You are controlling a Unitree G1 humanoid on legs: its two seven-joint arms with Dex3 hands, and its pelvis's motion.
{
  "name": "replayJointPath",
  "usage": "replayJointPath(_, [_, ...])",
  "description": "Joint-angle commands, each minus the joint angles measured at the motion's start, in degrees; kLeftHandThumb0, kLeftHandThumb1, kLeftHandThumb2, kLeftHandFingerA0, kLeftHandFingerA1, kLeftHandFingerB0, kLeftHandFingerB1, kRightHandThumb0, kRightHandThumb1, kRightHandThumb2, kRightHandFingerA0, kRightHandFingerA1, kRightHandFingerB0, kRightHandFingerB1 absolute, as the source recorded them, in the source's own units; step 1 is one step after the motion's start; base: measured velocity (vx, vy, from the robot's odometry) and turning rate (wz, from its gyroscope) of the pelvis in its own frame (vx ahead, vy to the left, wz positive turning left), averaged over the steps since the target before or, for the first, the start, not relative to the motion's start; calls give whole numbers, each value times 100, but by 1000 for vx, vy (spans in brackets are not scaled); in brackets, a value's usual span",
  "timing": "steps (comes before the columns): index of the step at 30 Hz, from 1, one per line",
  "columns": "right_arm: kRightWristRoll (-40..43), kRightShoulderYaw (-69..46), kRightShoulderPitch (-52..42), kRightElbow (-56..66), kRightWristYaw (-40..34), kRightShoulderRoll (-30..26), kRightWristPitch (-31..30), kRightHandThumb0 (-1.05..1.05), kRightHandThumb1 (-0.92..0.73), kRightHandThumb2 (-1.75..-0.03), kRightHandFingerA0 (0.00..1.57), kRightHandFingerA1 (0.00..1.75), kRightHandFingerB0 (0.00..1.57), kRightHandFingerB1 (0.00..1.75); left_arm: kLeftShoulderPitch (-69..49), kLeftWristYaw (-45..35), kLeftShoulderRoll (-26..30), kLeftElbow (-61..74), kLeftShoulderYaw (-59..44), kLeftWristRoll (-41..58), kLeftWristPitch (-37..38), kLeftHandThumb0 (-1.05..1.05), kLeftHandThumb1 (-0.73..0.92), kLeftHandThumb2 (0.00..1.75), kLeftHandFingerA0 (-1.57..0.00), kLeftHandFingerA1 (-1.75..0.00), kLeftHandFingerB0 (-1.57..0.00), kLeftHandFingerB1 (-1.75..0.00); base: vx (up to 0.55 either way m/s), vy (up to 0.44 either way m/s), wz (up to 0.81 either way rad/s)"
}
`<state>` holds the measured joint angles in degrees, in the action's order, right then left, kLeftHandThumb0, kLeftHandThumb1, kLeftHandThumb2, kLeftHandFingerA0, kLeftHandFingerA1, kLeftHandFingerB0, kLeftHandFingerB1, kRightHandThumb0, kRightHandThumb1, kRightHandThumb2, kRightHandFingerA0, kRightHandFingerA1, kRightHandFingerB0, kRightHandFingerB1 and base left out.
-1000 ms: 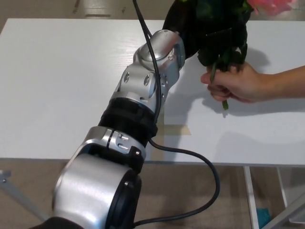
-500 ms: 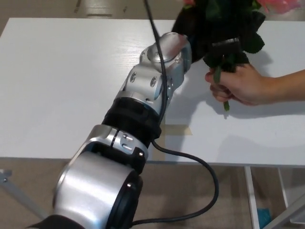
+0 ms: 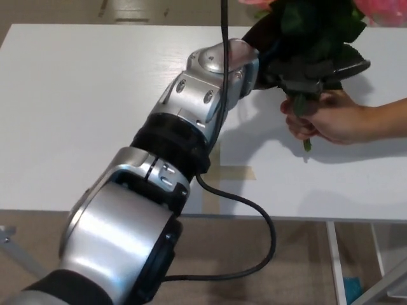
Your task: Use the left hand to pick up the rose and passes it to a human.
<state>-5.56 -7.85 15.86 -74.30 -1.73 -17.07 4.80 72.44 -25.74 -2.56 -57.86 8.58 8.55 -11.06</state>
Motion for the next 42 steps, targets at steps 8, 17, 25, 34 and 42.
replayJointPath(8, [77, -36, -86, -37, 99, -36, -13, -58, -66, -101, 50, 62, 30, 50, 16, -1050, 837, 61, 254, -507, -98, -86, 47, 57, 0, 0, 0, 0, 0, 0, 0])
replayJointPath(17, [50, -21, -58, -38, 60, -29, -62, -57, -83, -65, 57, 52, 36, 33, 19, -1476, 1541, 18, 204, -654, -120, -88, 49, 58, 0, 0, 0, 0, 0, 0, 0])
replayJointPath(25, [32, 0, 22, -49, 86, -51, -123, -59, -66, -101, 52, 64, 29, 49, -138, -1736, 2136, 6, 179, -818, -75, -81, 51, 56, 0, 0, 0, 0, 0, 0, 0])
replayJointPath(34, [-26, 89, -42, -77, 117, -46, -104, -57, -83, -65, 56, 52, 38, 33, -1855, -1809, 2908, 2637, -666, -155, -105, -57, 34, 77, 0, -15, 0, -24, 0, 0, 0])
replayJointPath(42, [16, 60, -132, -86, 138, -2, -100, -57, -83, -65, 55, 52, 38, 34, -3988, -2181, 3554, 5087, -2020, 571, 314, -33, 11, 77, 0, -47, 0, -48, 0, 0, 0])
